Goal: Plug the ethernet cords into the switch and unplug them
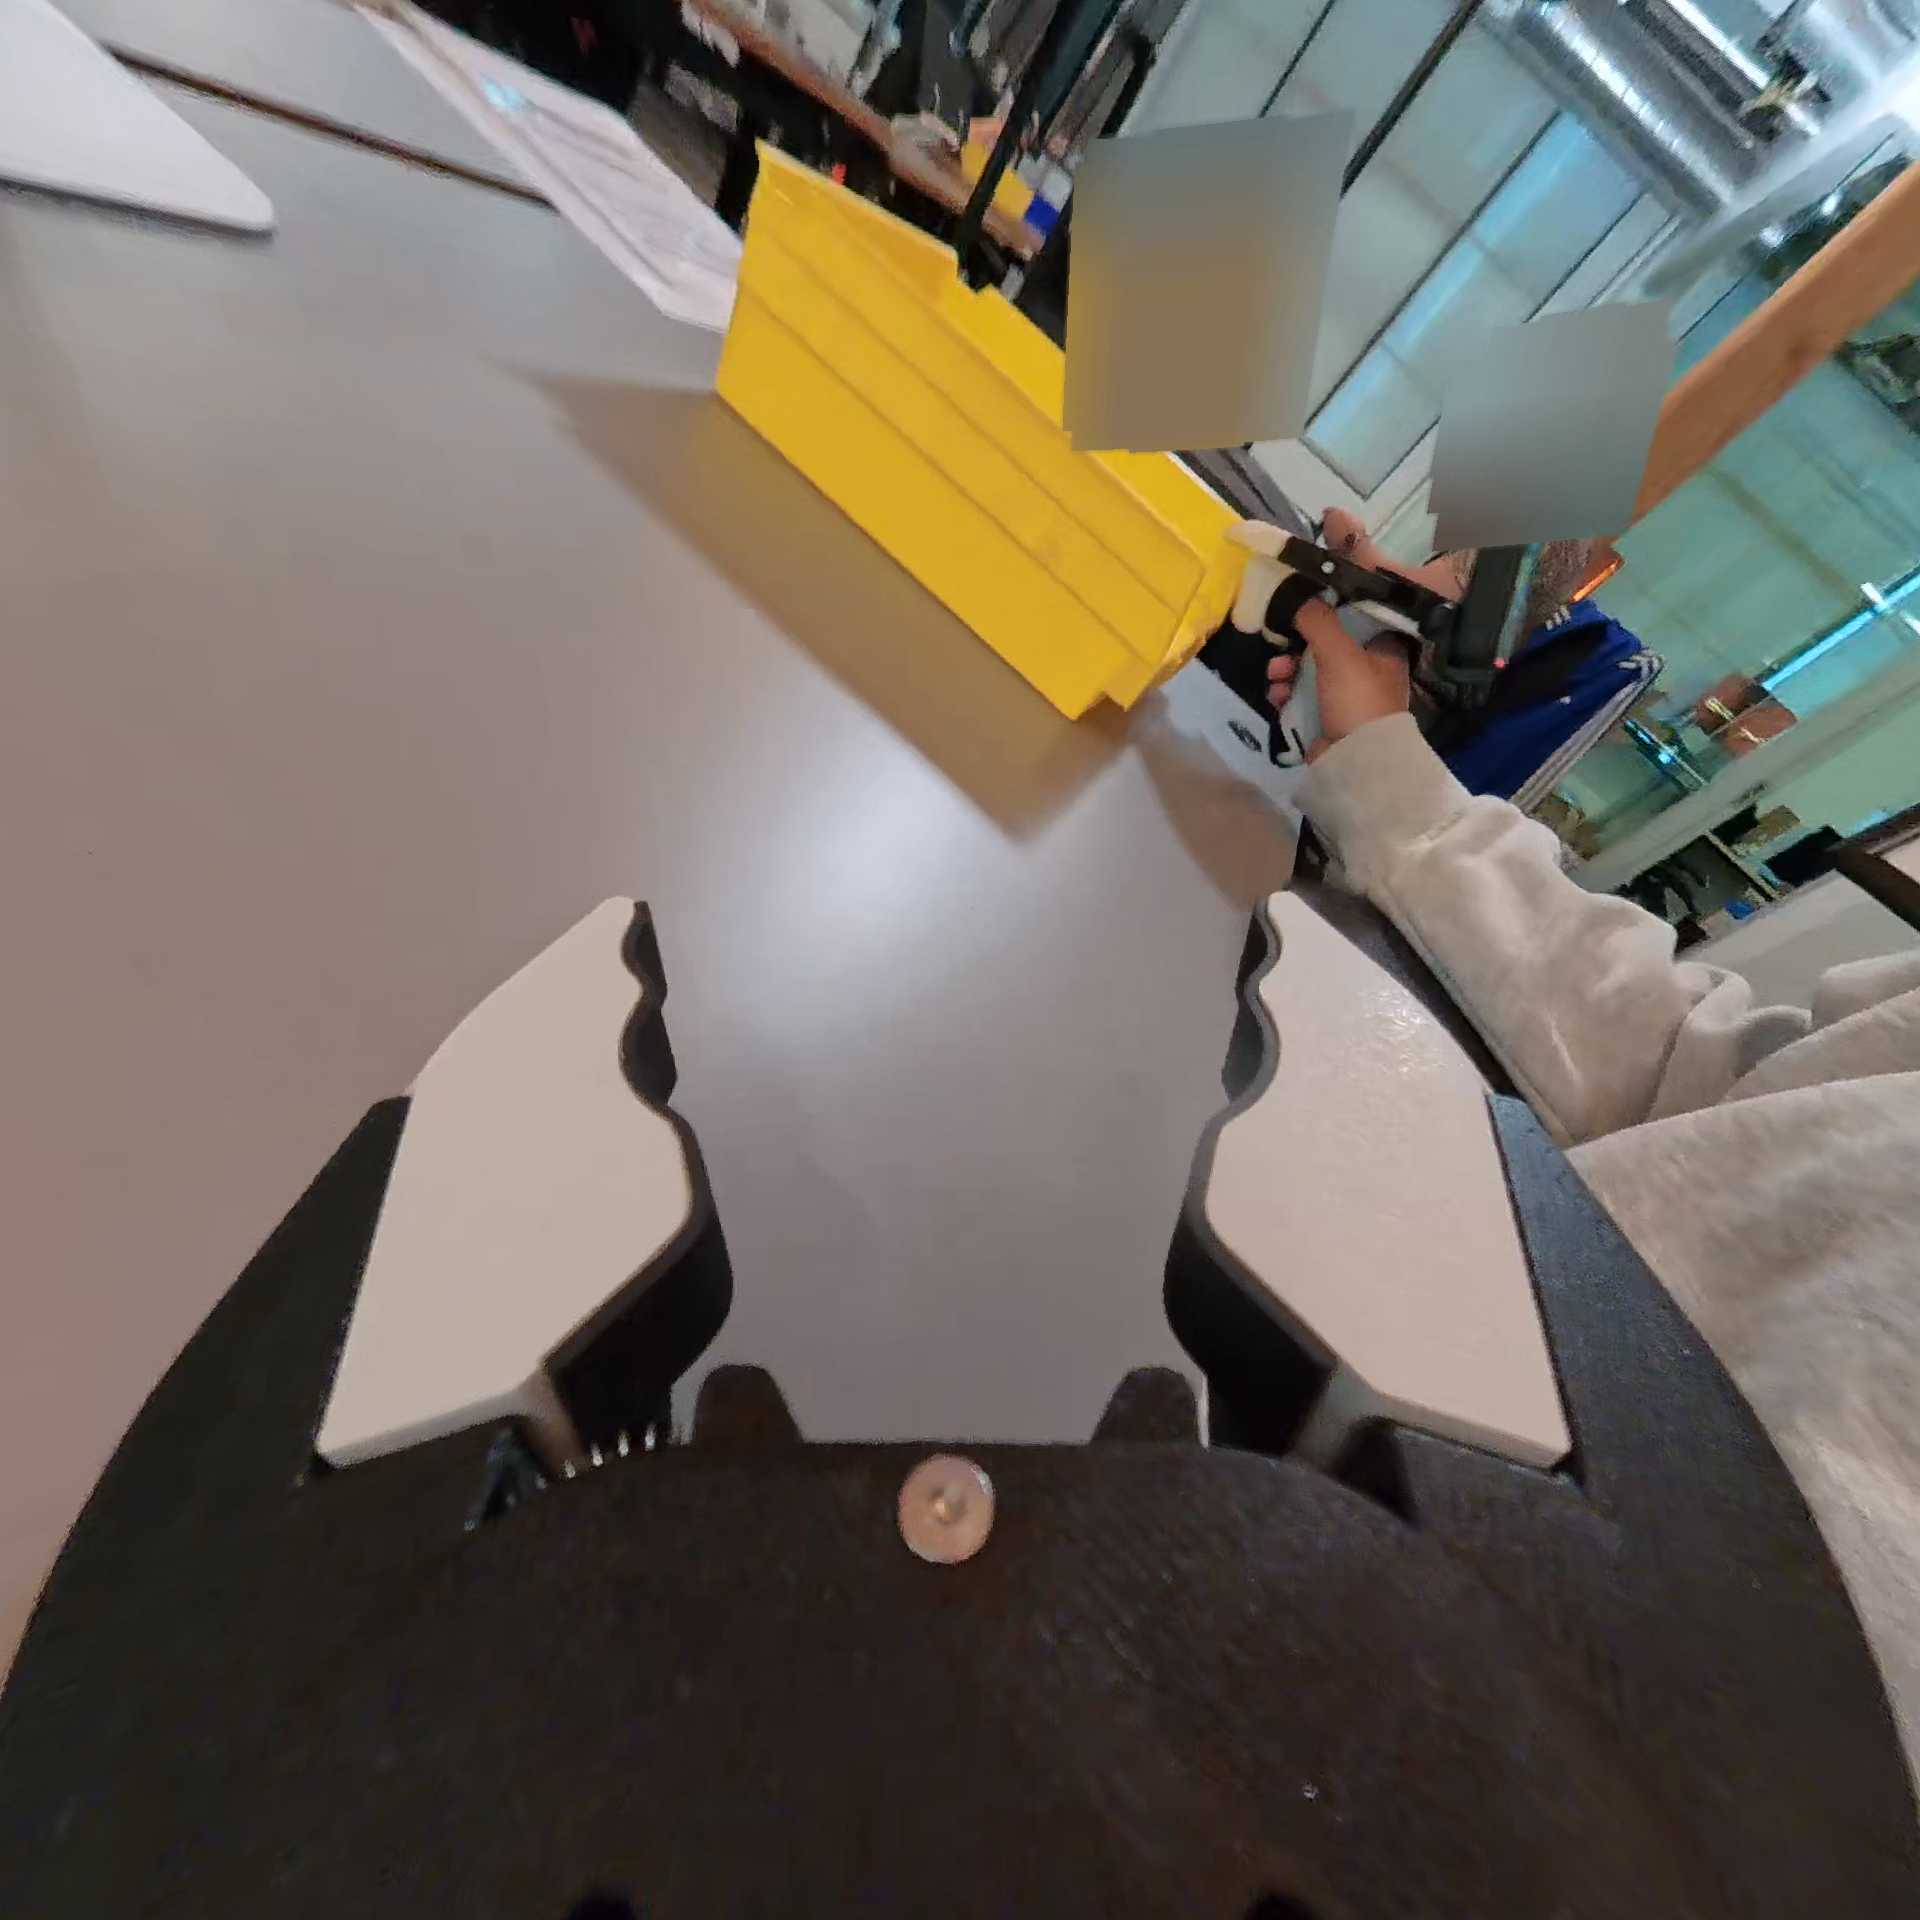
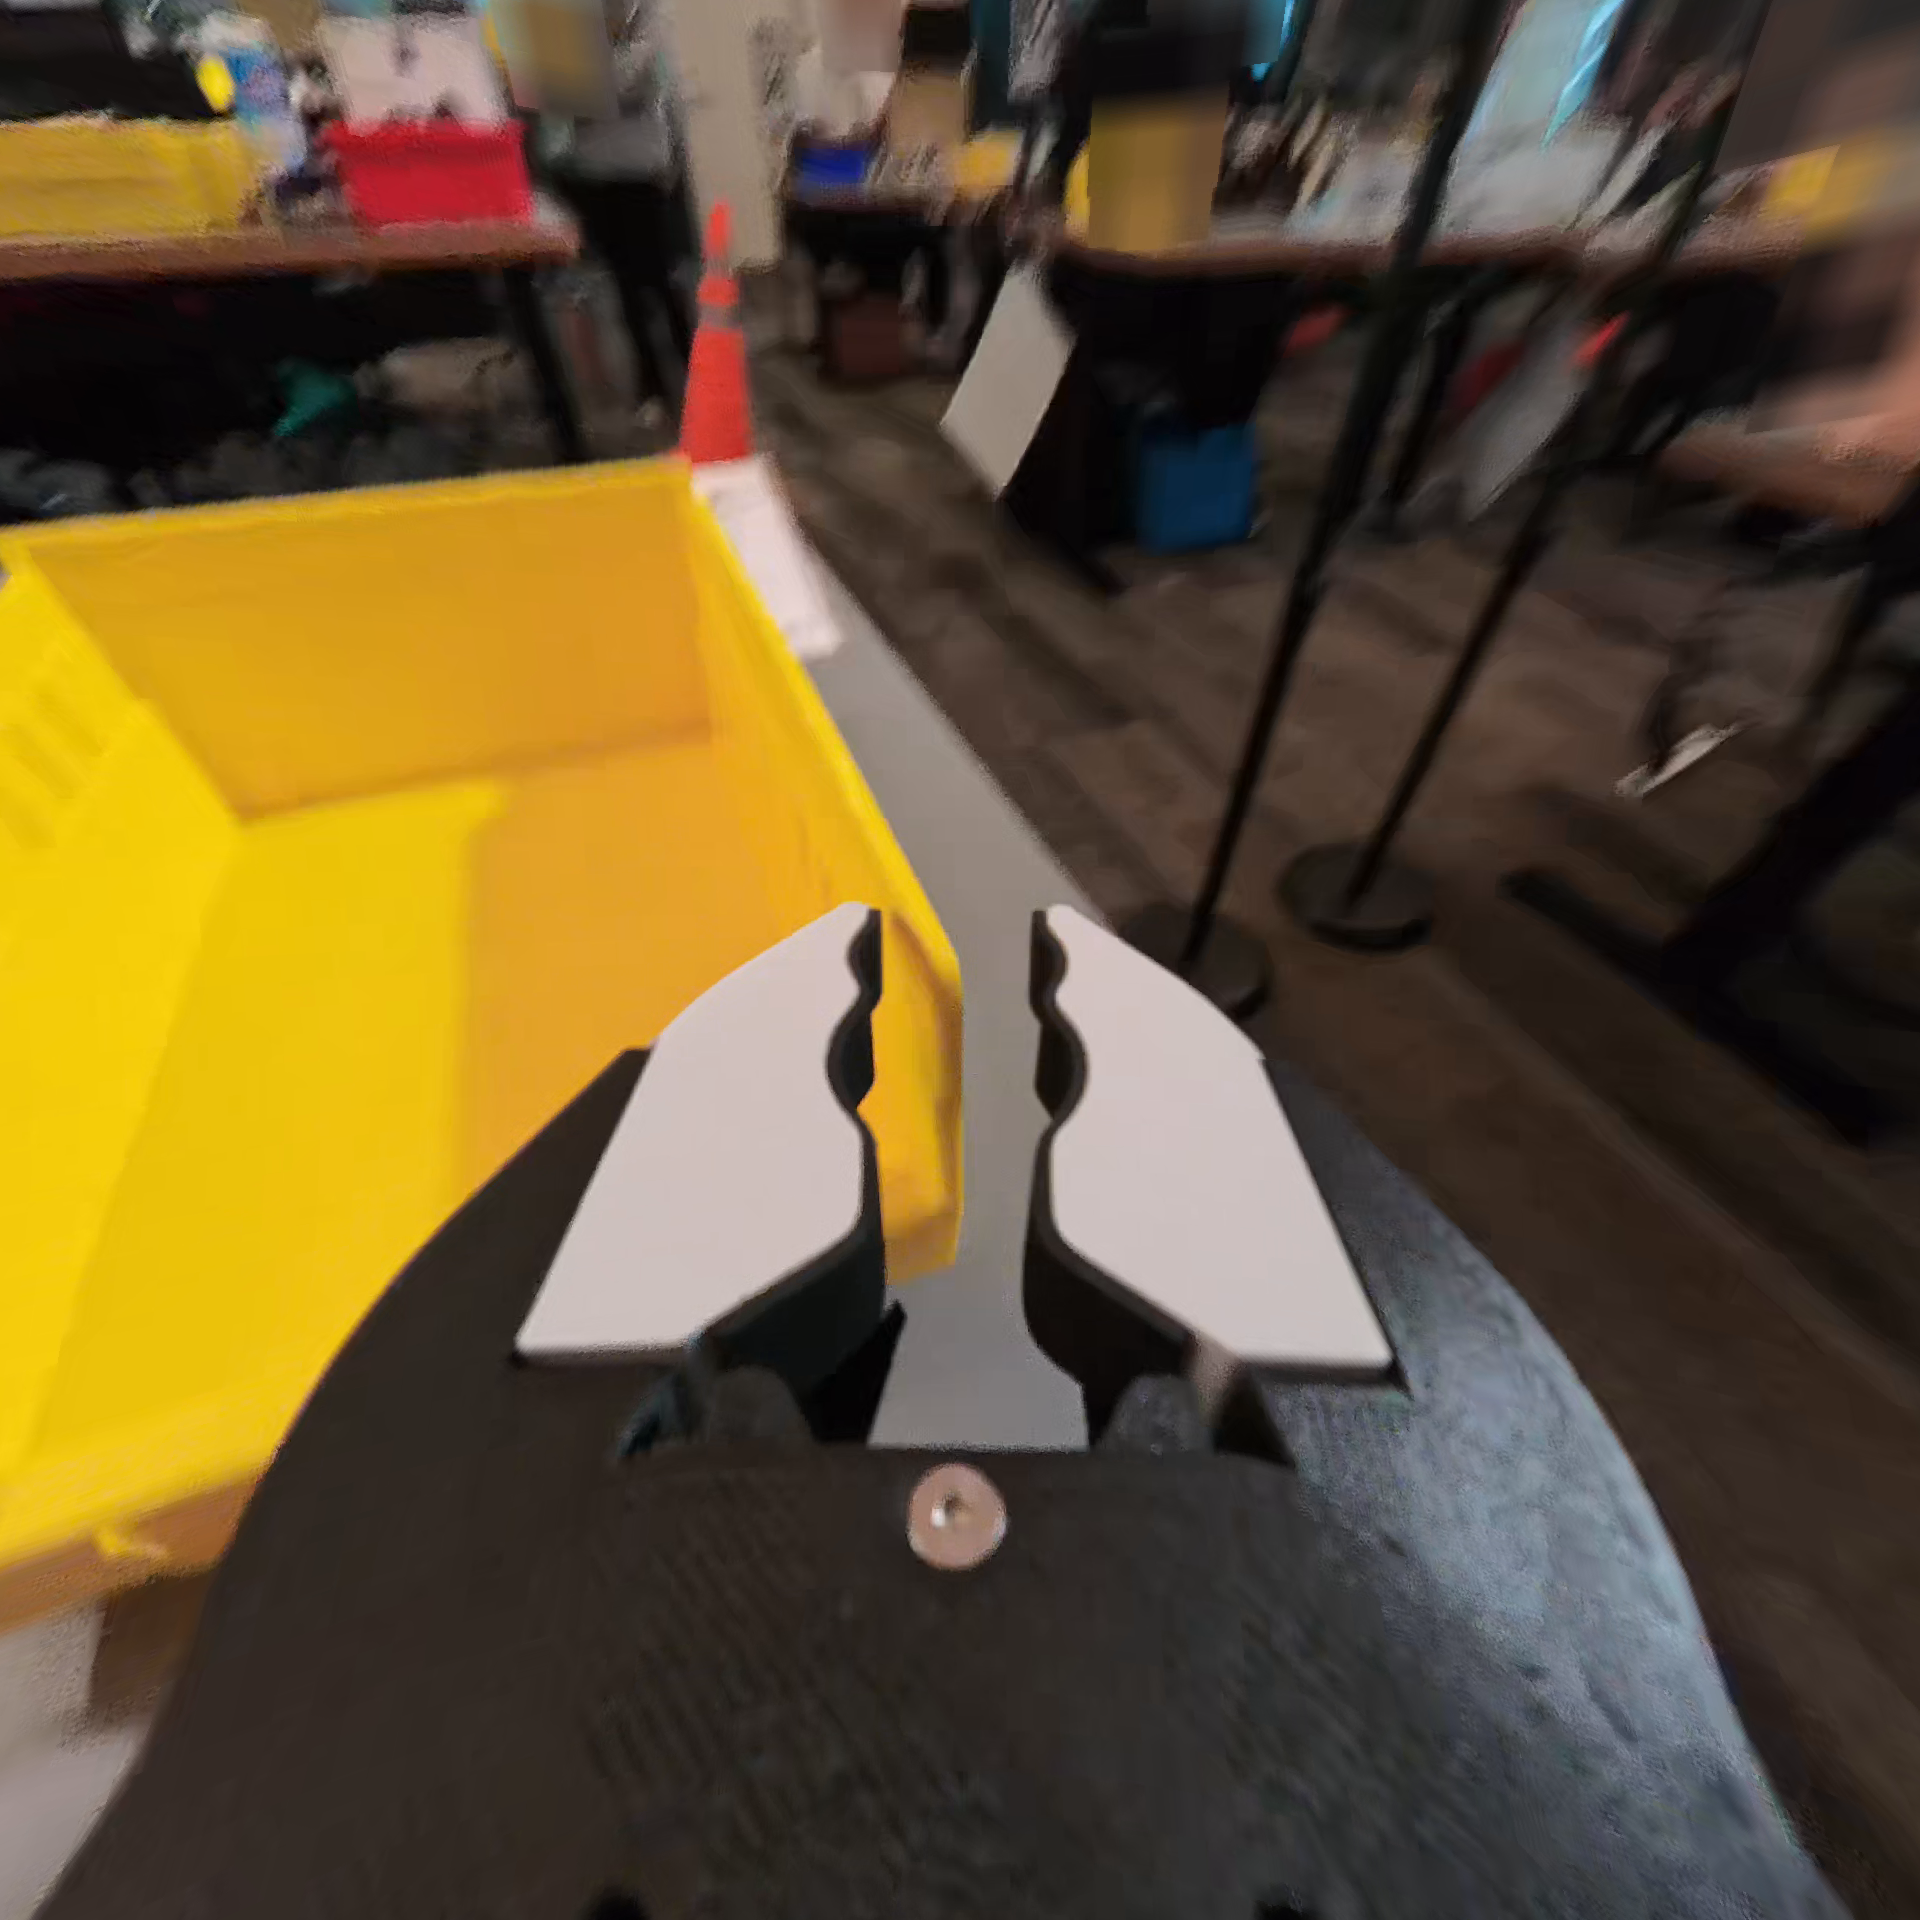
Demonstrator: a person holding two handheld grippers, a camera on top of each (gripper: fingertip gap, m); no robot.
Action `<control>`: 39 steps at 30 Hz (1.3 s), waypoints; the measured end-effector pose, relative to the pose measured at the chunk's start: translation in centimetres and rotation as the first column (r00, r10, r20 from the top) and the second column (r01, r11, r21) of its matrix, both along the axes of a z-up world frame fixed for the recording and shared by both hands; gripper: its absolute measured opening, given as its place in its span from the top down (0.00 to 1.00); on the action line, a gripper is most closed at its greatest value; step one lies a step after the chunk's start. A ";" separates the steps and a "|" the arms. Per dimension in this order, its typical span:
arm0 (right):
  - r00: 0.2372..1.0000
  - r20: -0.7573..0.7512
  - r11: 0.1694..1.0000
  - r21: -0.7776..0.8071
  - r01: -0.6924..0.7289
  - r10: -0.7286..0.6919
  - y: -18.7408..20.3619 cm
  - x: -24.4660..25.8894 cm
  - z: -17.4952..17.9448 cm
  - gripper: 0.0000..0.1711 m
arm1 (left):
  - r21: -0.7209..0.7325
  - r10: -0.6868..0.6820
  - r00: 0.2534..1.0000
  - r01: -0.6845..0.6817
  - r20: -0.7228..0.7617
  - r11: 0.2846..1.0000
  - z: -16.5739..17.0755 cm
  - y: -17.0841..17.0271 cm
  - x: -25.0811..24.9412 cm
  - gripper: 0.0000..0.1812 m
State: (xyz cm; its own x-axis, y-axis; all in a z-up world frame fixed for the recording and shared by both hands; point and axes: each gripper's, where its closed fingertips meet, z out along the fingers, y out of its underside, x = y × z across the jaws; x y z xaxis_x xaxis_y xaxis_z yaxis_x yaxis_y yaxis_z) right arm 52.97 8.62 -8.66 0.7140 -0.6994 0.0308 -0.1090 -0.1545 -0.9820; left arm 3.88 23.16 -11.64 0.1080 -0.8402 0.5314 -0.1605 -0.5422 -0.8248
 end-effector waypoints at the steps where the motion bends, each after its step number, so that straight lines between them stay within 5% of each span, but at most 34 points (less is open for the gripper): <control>1: 0.996 0.089 0.999 0.045 -0.007 0.003 0.2 -1.3 2.3 0.83 | 0.026 0.018 1.000 -0.018 0.013 0.999 0.4 0.2 -0.1 0.41; 4: 0.952 0.249 0.953 0.198 -0.231 0.179 3.3 -9.6 7.8 0.80 | 0.159 0.114 0.993 -0.115 0.020 0.980 1.1 1.9 -0.9 0.35; 6: 0.884 0.256 0.846 0.278 -0.456 0.392 6.6 -17.2 9.2 0.82 | 0.287 0.226 0.974 -0.219 0.012 0.932 1.6 4.0 -2.0 0.30; 9: 0.656 0.191 0.610 0.251 -0.752 0.730 11.1 -29.3 6.8 0.83 | 0.523 0.479 0.877 -0.418 0.022 0.742 2.7 8.8 -5.5 0.25; 12: 0.473 0.093 0.472 0.041 -0.881 0.876 13.0 -36.5 2.1 0.87 | 0.678 0.688 0.725 -0.527 0.043 0.512 3.8 12.9 -10.8 0.24; 14: 0.410 0.145 0.422 -0.065 -0.904 0.900 13.1 -38.2 1.3 0.87 | 0.716 0.769 0.638 -0.555 0.039 0.424 4.1 14.9 -14.3 0.25; 16: 0.399 0.224 0.428 -0.098 -0.898 0.889 13.1 -38.1 1.9 0.89 | 0.726 0.788 0.615 -0.545 0.008 0.418 3.4 16.1 -16.6 0.42; 18: 0.401 0.223 0.422 -0.054 -0.905 0.889 13.2 -37.7 2.3 0.91 | 0.725 0.847 0.528 -0.560 -0.062 0.402 2.1 17.5 -19.4 0.45; 21: 0.399 0.115 0.396 0.051 -0.917 0.910 13.9 -37.1 2.0 0.92 | 0.720 0.866 0.499 -0.587 -0.039 0.371 2.7 17.5 -21.5 0.55; 24: 0.361 -0.001 0.357 0.143 -0.923 0.933 14.7 -37.2 1.5 0.92 | 0.715 0.882 0.470 -0.626 0.029 0.311 3.9 16.9 -23.3 0.56; 29: 0.287 -0.088 0.300 0.216 -0.929 0.954 15.6 -38.3 1.0 0.92 | 0.754 0.904 0.374 -0.650 0.206 0.097 7.1 15.4 -27.1 0.48; 31: 0.263 -0.106 0.280 0.220 -0.934 0.959 15.8 -38.9 0.7 0.92 | 0.760 0.935 0.336 -0.635 0.111 0.138 5.2 16.2 -28.5 0.47; 33: 0.240 -0.117 0.261 0.221 -0.940 0.964 16.0 -39.4 0.6 0.92 | 0.717 0.942 0.335 -0.647 -0.036 0.257 2.2 17.0 -29.3 0.47; 36: 0.216 -0.129 0.240 0.212 -0.947 0.968 16.1 -40.1 0.3 0.92 | 0.614 0.879 0.448 -0.652 -0.161 0.445 -0.3 16.7 -28.6 0.72; 39: 0.206 -0.139 0.232 0.209 -0.950 0.969 16.0 -40.3 0.1 0.92 | 0.561 0.867 0.476 -0.683 -0.144 0.468 0.3 16.3 -29.1 0.92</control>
State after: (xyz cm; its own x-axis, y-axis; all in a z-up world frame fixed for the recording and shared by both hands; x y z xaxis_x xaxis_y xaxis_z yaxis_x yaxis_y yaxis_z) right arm 12.70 24.67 -8.56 0.8189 0.5317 -0.2160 -0.1066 -0.2289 -0.9676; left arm -25.20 39.48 -11.35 0.9196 -0.3892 -0.0539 -0.1633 -0.2539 -0.9533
